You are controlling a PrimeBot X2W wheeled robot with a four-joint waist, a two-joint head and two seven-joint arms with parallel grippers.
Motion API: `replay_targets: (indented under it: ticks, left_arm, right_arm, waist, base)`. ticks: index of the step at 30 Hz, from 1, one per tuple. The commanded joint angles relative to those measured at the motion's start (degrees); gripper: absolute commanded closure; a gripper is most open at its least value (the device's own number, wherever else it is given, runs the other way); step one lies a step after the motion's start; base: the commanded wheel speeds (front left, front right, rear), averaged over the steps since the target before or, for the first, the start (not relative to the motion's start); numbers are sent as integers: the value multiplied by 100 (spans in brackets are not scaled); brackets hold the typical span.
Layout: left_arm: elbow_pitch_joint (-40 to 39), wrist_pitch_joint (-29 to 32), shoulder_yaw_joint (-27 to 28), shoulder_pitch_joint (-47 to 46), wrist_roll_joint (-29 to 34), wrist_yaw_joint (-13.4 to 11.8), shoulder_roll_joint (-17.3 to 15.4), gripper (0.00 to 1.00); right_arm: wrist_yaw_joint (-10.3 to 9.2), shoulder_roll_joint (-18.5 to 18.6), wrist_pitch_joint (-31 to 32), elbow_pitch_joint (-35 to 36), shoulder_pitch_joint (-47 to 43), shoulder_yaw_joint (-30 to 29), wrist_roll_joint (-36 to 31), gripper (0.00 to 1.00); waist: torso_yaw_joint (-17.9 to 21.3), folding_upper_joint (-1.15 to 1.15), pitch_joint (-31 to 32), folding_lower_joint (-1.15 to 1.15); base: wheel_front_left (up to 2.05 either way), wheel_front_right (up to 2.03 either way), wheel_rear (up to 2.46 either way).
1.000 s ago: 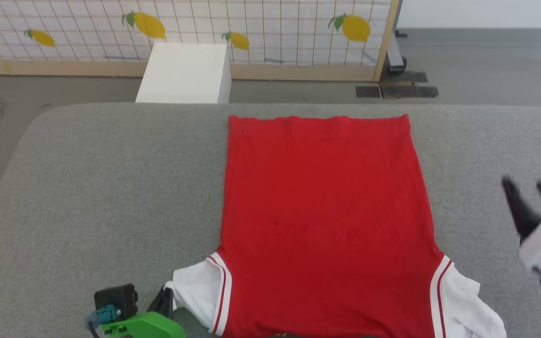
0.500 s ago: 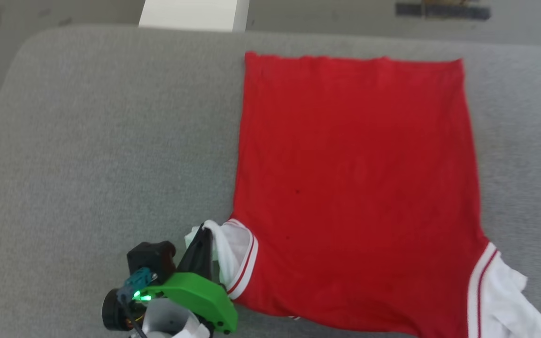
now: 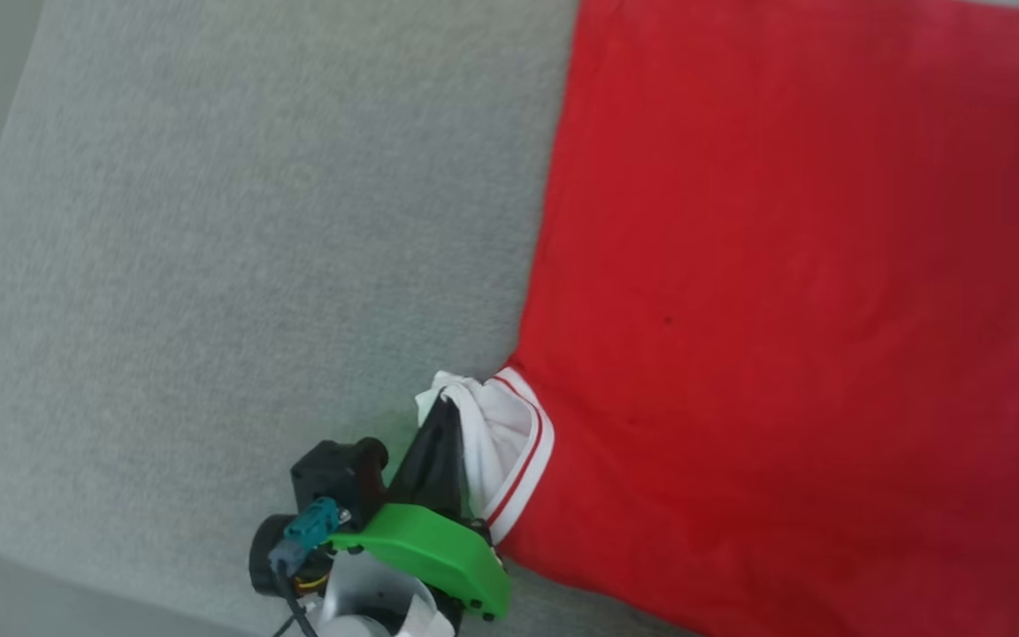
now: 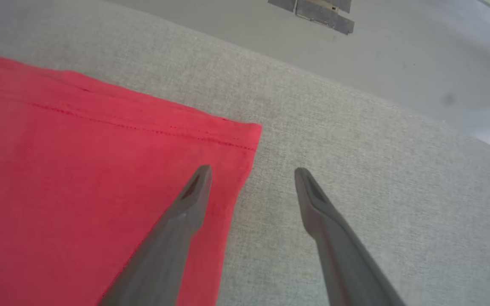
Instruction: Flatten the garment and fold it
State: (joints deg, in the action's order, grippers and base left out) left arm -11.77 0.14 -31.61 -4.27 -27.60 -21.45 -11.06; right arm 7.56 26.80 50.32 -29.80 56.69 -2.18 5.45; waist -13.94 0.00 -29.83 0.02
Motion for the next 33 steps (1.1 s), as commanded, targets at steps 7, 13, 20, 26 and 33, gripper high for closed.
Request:
replay_targets:
  ticks: [7,13,20,26,33]
  left_arm:
    - [269,-153,-35,-160,-72,84,124,100]
    - [413,-123,-8,-267,-94,114,90,100]
    - [491,-23,75,-325,-143,143,-59,100]
    - [511,206,191,-166,-229,88,-318,100]
    - [435,396,347,92,-391,12,-541,100]
  right_arm:
    - [-8,119,434,-83,-109,388,140,0]
    - [-8,107,777,-75,-188,340,431,100]
    - [-8,217,243,358,-122,469,895,100]
    - [-8,523,-409,936,-687,489,1467,100]
    - [-8,731,-549,1928,-2579,158,1928,100]
  waist:
    - [-422,0,-528,-2]
    - [-248,0,-260,-2]
    - [132,0,485,-2]
    - [671,0,1341,-2]
    - [1408,0,1965,-2]
  base:
    - [0,0,0]
    - [0,0,0]
    - [0,0,0]
    - [0,0,0]
    - [0,0,0]
